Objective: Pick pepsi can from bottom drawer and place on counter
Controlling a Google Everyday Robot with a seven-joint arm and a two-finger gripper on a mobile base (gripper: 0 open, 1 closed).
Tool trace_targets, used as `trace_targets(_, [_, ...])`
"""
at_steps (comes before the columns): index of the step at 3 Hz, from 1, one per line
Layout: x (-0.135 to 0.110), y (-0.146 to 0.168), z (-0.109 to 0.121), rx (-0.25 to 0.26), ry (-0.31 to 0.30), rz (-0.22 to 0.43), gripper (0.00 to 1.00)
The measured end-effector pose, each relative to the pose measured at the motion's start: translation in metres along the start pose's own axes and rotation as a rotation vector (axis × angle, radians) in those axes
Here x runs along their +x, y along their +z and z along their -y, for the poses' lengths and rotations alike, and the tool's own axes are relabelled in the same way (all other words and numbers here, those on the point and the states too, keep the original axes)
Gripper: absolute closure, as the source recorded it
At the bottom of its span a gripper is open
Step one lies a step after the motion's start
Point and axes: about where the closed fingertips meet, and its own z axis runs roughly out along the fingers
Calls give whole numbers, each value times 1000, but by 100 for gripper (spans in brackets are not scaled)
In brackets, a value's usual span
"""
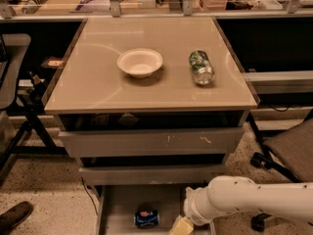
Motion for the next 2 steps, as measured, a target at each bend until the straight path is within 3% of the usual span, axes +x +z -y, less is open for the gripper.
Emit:
trace_targets(1, [13, 17, 13, 2, -5, 30, 0])
trace_targets(2, [48, 75, 61, -28, -46, 107, 0])
